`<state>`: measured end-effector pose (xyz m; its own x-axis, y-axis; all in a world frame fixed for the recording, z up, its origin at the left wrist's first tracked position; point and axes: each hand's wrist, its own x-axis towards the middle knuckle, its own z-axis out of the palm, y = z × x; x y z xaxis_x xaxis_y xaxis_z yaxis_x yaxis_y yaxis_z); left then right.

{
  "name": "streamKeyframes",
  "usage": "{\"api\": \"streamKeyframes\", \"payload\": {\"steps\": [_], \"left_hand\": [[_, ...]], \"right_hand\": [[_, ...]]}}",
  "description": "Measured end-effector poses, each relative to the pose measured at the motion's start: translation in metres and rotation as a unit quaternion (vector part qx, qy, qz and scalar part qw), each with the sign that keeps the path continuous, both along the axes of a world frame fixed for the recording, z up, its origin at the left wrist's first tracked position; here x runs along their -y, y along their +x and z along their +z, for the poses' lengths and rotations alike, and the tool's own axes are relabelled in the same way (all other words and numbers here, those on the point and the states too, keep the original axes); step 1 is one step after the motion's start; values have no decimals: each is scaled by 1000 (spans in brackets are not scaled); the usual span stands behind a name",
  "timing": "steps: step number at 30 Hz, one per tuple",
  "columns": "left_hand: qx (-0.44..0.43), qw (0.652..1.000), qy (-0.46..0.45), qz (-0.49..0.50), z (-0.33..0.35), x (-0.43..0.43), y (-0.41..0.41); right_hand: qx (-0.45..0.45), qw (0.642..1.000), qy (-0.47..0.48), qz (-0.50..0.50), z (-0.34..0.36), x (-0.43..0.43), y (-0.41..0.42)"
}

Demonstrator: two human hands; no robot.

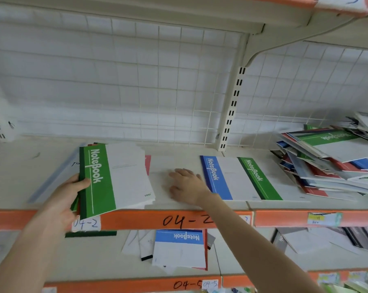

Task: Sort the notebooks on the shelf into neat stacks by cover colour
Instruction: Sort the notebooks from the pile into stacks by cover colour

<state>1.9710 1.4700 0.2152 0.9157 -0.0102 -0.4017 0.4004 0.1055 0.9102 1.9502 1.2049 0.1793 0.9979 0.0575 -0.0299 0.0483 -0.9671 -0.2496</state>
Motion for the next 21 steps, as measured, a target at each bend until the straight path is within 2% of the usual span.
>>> {"api": "streamKeyframes", "payload": {"steps": [6,12,21], "left_hand": [[-3,1000,-5,11,-1,-24,-4],[7,999,-8,40,-1,-35,-8],[20,999,-6,40,-1,-33,-9]], "right_hand": [[-35,990,-66,117,-3,-33,24],[-58,981,-116,147,5,-31,16],[24,972,-160,169,5,-33,11]]}}
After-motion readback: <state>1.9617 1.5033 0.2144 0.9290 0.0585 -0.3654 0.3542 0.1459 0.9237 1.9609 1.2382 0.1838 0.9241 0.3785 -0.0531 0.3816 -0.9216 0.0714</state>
